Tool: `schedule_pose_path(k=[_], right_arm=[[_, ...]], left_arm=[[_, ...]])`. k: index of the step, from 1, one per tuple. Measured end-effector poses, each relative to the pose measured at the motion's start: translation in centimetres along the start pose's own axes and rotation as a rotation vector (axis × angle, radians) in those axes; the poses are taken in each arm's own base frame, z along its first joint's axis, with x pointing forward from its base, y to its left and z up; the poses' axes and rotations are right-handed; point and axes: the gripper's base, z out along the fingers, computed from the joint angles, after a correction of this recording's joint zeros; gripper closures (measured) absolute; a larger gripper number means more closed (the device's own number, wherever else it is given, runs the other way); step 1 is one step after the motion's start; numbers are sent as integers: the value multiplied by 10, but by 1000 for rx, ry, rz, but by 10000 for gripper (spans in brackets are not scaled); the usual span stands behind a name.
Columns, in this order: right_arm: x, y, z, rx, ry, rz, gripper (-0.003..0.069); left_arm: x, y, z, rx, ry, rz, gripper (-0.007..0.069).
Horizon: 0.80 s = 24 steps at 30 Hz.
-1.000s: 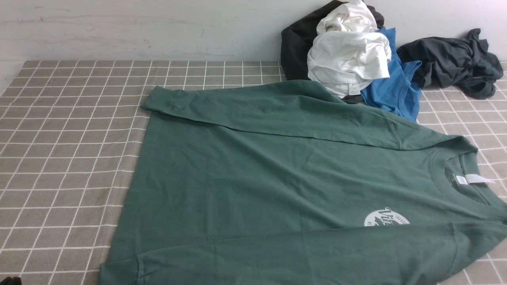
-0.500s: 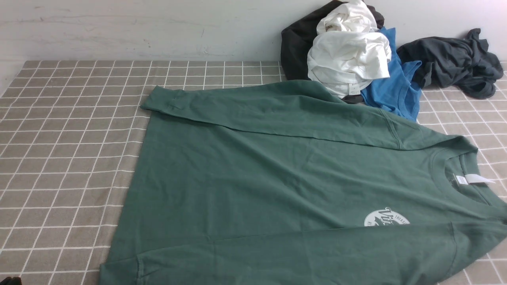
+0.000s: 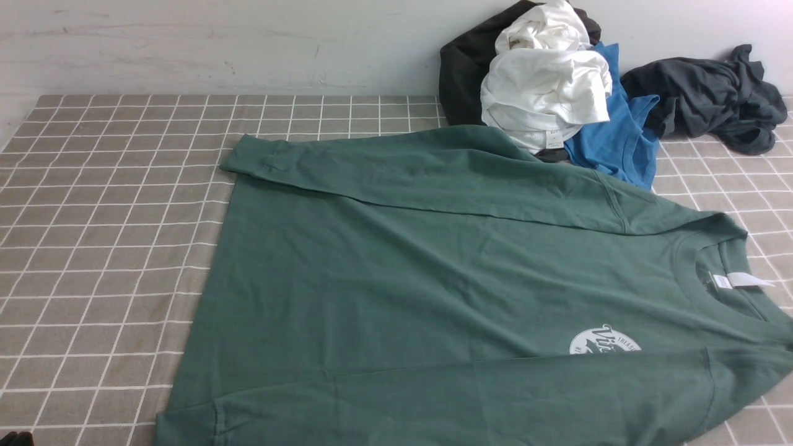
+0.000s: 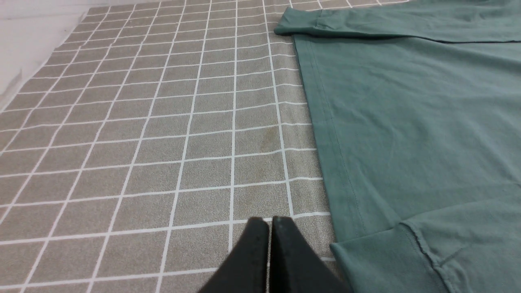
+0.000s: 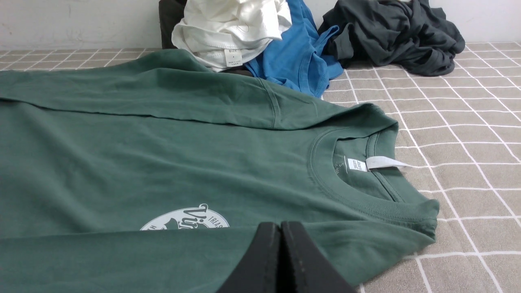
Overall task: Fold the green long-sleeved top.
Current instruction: Use the left arm to clamp the cuff closest to it
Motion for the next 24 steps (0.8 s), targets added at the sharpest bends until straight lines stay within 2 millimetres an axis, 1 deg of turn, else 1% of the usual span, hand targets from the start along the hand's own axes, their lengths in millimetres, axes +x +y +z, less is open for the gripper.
schedule_pose_path(k=[4, 6, 9, 10, 13, 14, 15, 16, 17, 18, 19, 20, 22, 23, 24], right_arm=[[-3, 0, 0, 2, -44, -3, 673], [-11, 0, -1, 5, -126, -3, 673], [-25, -1, -3, 11, -289, -3, 673], [-27, -1, -4, 12, -313, -3, 673], [-44, -2, -11, 8, -510, 42, 673], [-44, -2, -12, 6, -520, 47, 673], [-50, -2, -15, -4, -589, 83, 673], [-50, -2, -15, -5, -596, 87, 673], [-54, -2, -18, -18, -644, 124, 673], [-55, -2, -19, -24, -657, 139, 673], [-55, -2, -19, -25, -661, 143, 673], [-57, -2, -20, -34, -682, 163, 673], [-60, -2, -21, -40, -689, 172, 673], [-69, -1, -23, -43, -680, 156, 673], [-71, -1, -23, -42, -674, 151, 673]], left_arm=[[-3, 0, 0, -1, -28, 0, 631], [-10, 0, 0, -2, -114, -11, 631], [-26, 1, -4, -8, -293, -15, 631], [-28, 1, -4, -9, -318, -15, 631], [-47, 2, -13, -19, -541, -15, 631], [-48, 2, -13, -19, -554, -16, 631], [-56, 2, -19, -18, -660, -34, 631], [-57, 3, -20, -18, -674, -34, 631], [-65, 3, -28, -3, -808, -85, 631], [-69, 4, -32, 4, -864, -109, 631], [-70, 4, -33, 6, -876, -116, 631], [-76, 4, -38, 23, -939, -154, 631], [-93, 3, -46, 43, -947, -169, 631], [-114, 1, -54, 46, -912, -139, 631], [-113, 1, -52, 44, -887, -140, 631]])
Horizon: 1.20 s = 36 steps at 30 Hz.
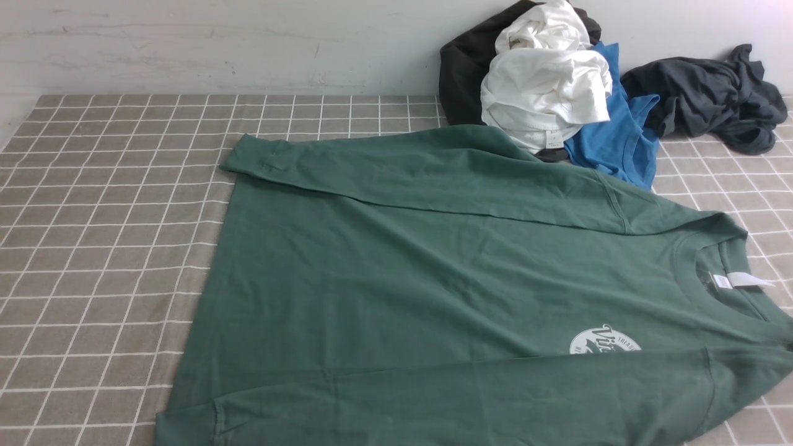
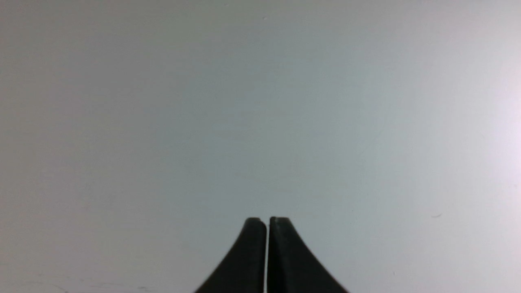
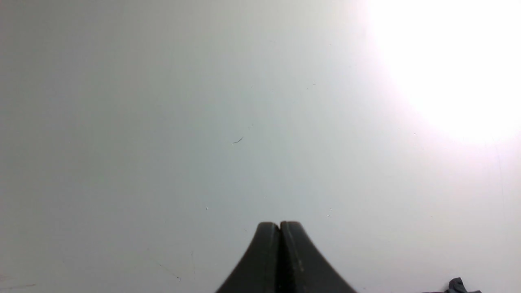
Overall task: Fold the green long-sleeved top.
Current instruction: Use the left arm to clamp the cuff closest to it
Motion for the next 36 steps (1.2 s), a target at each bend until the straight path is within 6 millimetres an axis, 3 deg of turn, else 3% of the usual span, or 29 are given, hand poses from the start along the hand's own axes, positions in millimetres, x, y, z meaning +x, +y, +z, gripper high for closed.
schedule_pose_path(k=[1, 3, 4, 5, 6, 7, 9, 10, 12, 13, 14, 15, 17, 18, 21, 25, 29, 33, 36], right_arm=[[-17, 4, 9, -14, 11, -40, 673], [-36, 9, 25, -21, 91, -127, 671], [-40, 10, 28, -21, 98, -136, 671], [-46, 10, 39, -9, 184, -192, 671], [-51, 9, 52, 10, 279, -229, 671], [-49, 8, 53, 17, 312, -239, 671], [-38, 2, 74, 69, 570, -262, 671], [-37, 2, 75, 70, 591, -262, 671], [-10, 0, 85, 77, 872, -249, 671], [-5, 0, 85, 71, 917, -251, 671], [15, 2, 84, 39, 1100, -246, 671], [16, 3, 84, 33, 1111, -246, 671], [39, 11, 83, -62, 1297, -263, 671], [43, 12, 84, -79, 1322, -265, 671], [61, 27, 90, -217, 1367, -289, 669], [70, 35, 98, -266, 1331, -298, 669], [74, 38, 102, -273, 1309, -285, 669], [74, 38, 102, -267, 1308, -275, 669], [74, 38, 102, -264, 1308, -269, 669]], left_arm=[[-22, -5, 18, 7, 71, 54, 631], [-42, -8, 43, -9, 231, 118, 631], [-40, -8, 47, -15, 276, 122, 631], [-42, -7, 62, -33, 392, 137, 631], [-32, -5, 77, -57, 550, 138, 631], [-31, -4, 79, -64, 589, 138, 631], [5, 0, 95, -111, 940, 92, 631], [8, 1, 96, -114, 966, 87, 631], [50, 2, 97, -130, 1286, 13, 617], [55, 2, 97, -130, 1319, 8, 611], [77, 1, 94, -107, 1476, -21, 580], [80, 1, 93, -98, 1501, -28, 569], [105, -2, 92, -46, 1650, -69, 487], [111, -2, 92, -38, 1676, -78, 469], [146, 0, 97, -21, 1774, -121, 277], [175, 5, 96, -42, 1861, -129, 205], [209, 6, 87, -54, 1992, -151, 244], [227, 0, 83, -33, 2023, -134, 316], [234, -9, 83, -4, 2003, -98, 438]])
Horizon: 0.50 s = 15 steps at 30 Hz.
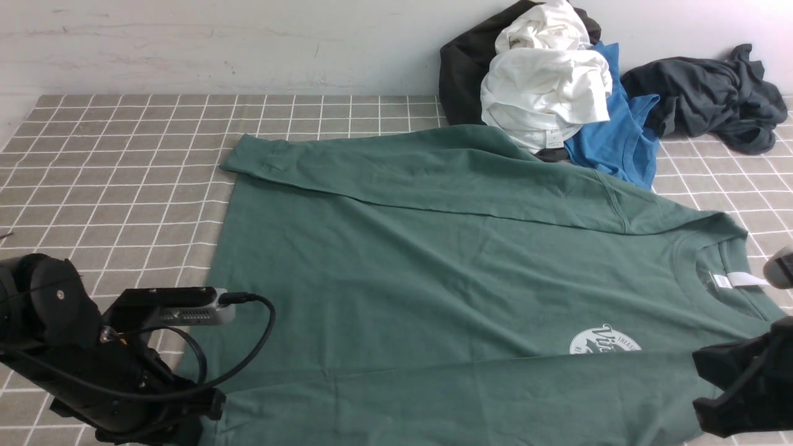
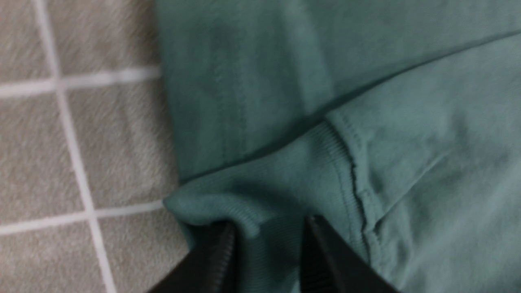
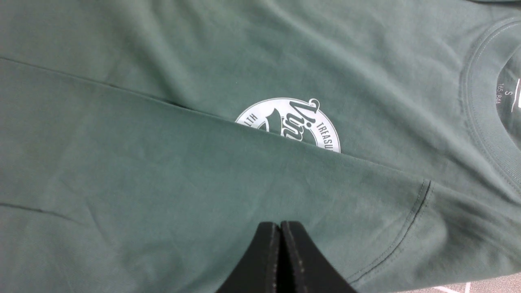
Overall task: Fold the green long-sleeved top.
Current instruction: Use the left arm to clamp the cuff closest to it, then use the left arm to drag and place the cuff at the centered position on the left edge of the fabric
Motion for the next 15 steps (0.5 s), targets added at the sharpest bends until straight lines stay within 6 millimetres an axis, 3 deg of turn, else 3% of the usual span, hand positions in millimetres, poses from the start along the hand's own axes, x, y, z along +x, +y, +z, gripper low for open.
schedule_pose_path(k=[1, 3, 8, 13, 15], right_arm=[[0, 0, 0, 0, 0, 0, 669], [0, 0, 0, 0, 0, 0, 669], [0, 0, 0, -4, -1, 8, 669], [0, 0, 0, -4, -4, 10, 669], [-1, 0, 0, -4, -6, 10, 669]], left_arm=[[0, 0, 0, -1, -2, 0, 438], [-3, 0, -2, -22, -26, -3, 568], [-5, -2, -14, -37, -78, 20, 624], [-23, -20, -57, -25, -235, 129, 631], [-40, -29, -87, -33, -353, 183, 631]])
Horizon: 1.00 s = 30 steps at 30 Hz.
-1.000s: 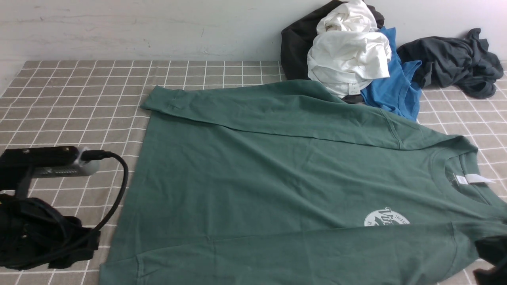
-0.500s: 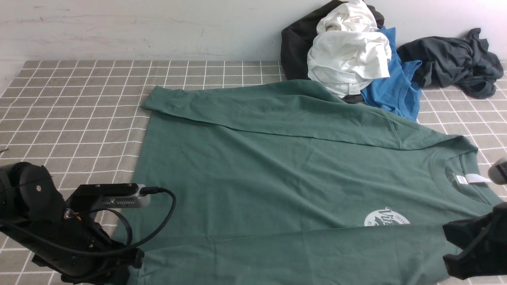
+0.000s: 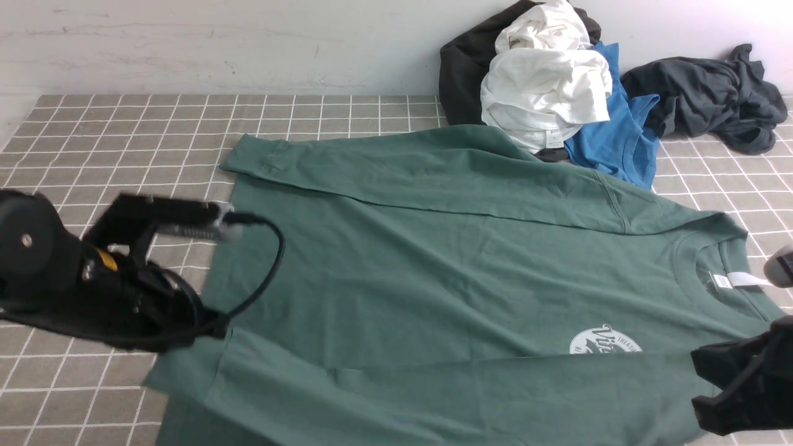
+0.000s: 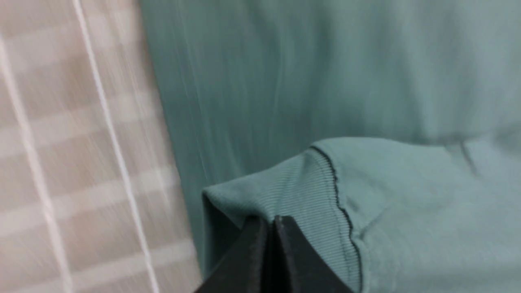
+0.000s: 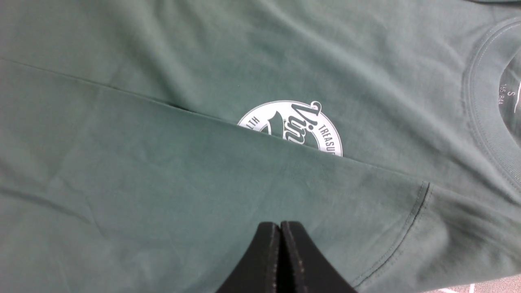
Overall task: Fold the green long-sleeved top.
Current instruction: Use the left arm to drag and place the cuff at the centered position on the left edge of the fabric, then use the left arm to clamp the cuff farthest from it
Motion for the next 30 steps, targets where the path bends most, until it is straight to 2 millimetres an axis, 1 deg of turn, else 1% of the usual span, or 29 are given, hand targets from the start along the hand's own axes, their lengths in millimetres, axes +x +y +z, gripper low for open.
schedule_pose_path(k=[2, 4, 5, 6, 7, 8, 9, 10, 12, 13, 14, 15, 16, 17, 18, 19, 20, 21, 23, 24, 25, 26, 27, 30], right_arm=[[0, 0, 0, 1, -4, 0, 669], [-1, 0, 0, 1, -8, 0, 669], [-1, 0, 0, 1, -9, 0, 669], [-1, 0, 0, 1, -10, 1, 669], [-1, 0, 0, 1, -14, 2, 669], [-1, 0, 0, 0, -14, 4, 669], [-2, 0, 0, -3, -17, 10, 669], [-2, 0, 0, -3, -17, 10, 669], [-2, 1, 0, -6, -17, 16, 669], [-2, 1, 0, -7, -18, 18, 669], [-2, 1, 0, -7, -20, 18, 669], [-2, 1, 0, -7, -20, 20, 669], [-2, 1, 0, -7, -20, 20, 669], [-2, 1, 0, -8, -18, 21, 669], [-2, 1, 0, -8, -19, 21, 669], [-2, 1, 0, -8, -19, 21, 669], [-2, 1, 0, -8, -20, 20, 669], [-2, 1, 0, -8, -20, 19, 669], [-2, 1, 1, -9, -20, 15, 669], [-2, 1, 1, -9, -20, 15, 669], [-2, 1, 1, -9, -22, 16, 669], [-2, 1, 1, -10, -21, 14, 669], [-2, 1, 1, -10, -21, 14, 669], [-2, 1, 1, -10, -21, 14, 669]], left_arm=[[-17, 0, -11, -17, -64, 37, 631], [-38, 0, -20, -46, -145, 86, 631], [-46, 1, -22, -58, -172, 103, 631], [-50, 2, -20, -63, -179, 110, 631], [-63, 3, -17, -80, -211, 130, 631], [-69, 4, -9, -84, -205, 134, 631], [-79, 6, 6, -89, -195, 138, 630], [-82, 6, 7, -89, -197, 138, 629], [-90, 11, 33, -92, -153, 130, 613], [-102, 20, 55, -99, -126, 98, 576], [-107, 27, 69, -104, -103, 75, 544], [-115, 35, 80, -110, -90, 37, 503], [-120, 37, 79, -113, -96, 22, 494], [-130, 48, 92, -121, -79, -29, 435], [-140, 56, 98, -127, -77, -67, 380], [-152, 62, 99, -131, -86, -91, 325], [-166, 73, 107, -138, -88, -126, 251], [-175, 79, 113, -140, -88, -132, 206], [-189, 85, 128, -136, -84, -150, 150], [-188, 86, 135, -136, -73, -152, 142], [-196, 88, 141, -134, -81, -150, 133], [-201, 91, 158, -130, -80, -156, 127], [-204, 94, 169, -128, -82, -165, 129], [-206, 101, 203, -128, -79, -245, 167]])
